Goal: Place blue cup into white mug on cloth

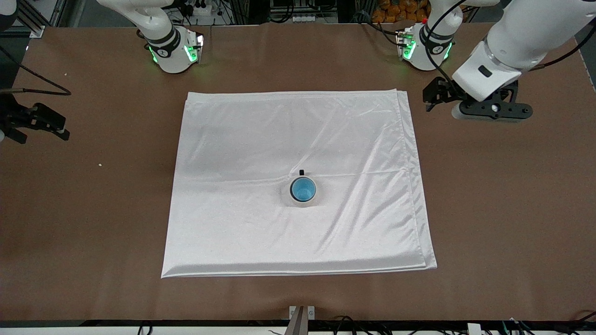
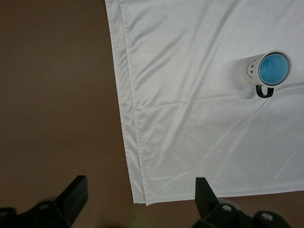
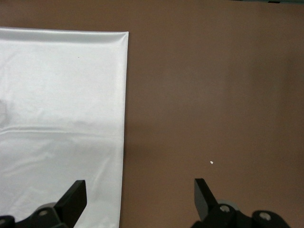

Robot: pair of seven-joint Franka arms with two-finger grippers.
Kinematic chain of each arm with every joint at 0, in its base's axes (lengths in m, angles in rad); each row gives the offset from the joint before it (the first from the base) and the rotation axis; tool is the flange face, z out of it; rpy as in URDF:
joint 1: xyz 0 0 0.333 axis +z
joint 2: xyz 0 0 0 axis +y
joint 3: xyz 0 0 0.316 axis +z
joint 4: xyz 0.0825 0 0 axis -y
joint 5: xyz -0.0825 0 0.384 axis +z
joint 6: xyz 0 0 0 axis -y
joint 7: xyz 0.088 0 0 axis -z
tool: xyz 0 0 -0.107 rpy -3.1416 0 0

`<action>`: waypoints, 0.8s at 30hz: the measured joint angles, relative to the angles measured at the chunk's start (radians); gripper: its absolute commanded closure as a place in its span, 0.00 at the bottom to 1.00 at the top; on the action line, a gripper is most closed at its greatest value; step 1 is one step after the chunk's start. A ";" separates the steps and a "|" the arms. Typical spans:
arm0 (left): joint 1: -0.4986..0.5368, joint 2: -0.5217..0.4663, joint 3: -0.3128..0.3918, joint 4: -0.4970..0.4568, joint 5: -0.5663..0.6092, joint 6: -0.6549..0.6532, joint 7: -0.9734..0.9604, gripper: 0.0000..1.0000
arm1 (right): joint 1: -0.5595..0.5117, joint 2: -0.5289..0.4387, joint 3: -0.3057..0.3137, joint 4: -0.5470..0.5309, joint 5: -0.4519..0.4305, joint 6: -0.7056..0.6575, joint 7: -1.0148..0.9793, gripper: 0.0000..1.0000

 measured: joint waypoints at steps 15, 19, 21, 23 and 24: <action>0.044 0.002 0.003 -0.008 0.007 0.000 -0.001 0.00 | 0.000 0.000 0.000 0.000 0.000 0.000 0.000 0.00; 0.044 0.004 0.004 -0.009 0.012 0.002 -0.001 0.00 | 0.000 0.000 0.001 0.000 0.000 0.000 0.000 0.00; 0.045 0.004 0.005 -0.009 0.013 0.005 -0.001 0.00 | 0.000 0.000 0.001 0.000 0.000 0.000 0.000 0.00; 0.052 0.005 0.005 -0.009 0.015 0.008 -0.001 0.00 | 0.000 0.000 0.001 0.000 0.000 0.000 0.000 0.00; 0.057 0.005 0.006 -0.009 0.015 0.008 -0.001 0.00 | 0.000 0.000 0.001 0.000 0.000 0.000 0.000 0.00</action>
